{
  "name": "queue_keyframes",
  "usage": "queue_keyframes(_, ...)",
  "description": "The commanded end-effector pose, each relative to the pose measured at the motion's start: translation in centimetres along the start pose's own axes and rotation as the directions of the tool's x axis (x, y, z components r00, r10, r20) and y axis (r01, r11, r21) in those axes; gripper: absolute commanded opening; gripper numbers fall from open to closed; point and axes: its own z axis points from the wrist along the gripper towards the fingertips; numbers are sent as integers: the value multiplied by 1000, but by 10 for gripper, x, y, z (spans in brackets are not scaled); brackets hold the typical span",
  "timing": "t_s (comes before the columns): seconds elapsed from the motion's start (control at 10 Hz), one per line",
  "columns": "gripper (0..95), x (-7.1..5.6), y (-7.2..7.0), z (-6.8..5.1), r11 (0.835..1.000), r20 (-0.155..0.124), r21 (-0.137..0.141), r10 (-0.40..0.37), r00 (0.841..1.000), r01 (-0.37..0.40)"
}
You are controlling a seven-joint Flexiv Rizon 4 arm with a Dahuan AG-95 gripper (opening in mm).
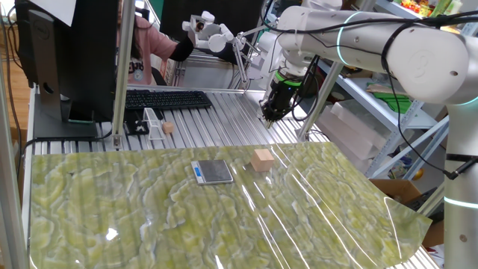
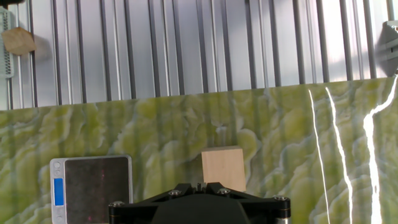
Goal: Place the block on the scale
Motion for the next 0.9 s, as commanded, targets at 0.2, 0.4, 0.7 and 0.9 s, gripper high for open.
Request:
queue_keyframes(0.2,0,0,0,0,1000,2,0,1,1000,-1)
queue_keyframes(0.4,0,0,0,0,1000,0,-1,6,1000,-6)
queue_keyframes(0.7,0,0,0,0,1000,0,-3,-1,1000,1)
queue_keyframes(0.9,0,0,0,0,1000,-1,-9,1,1000,-1)
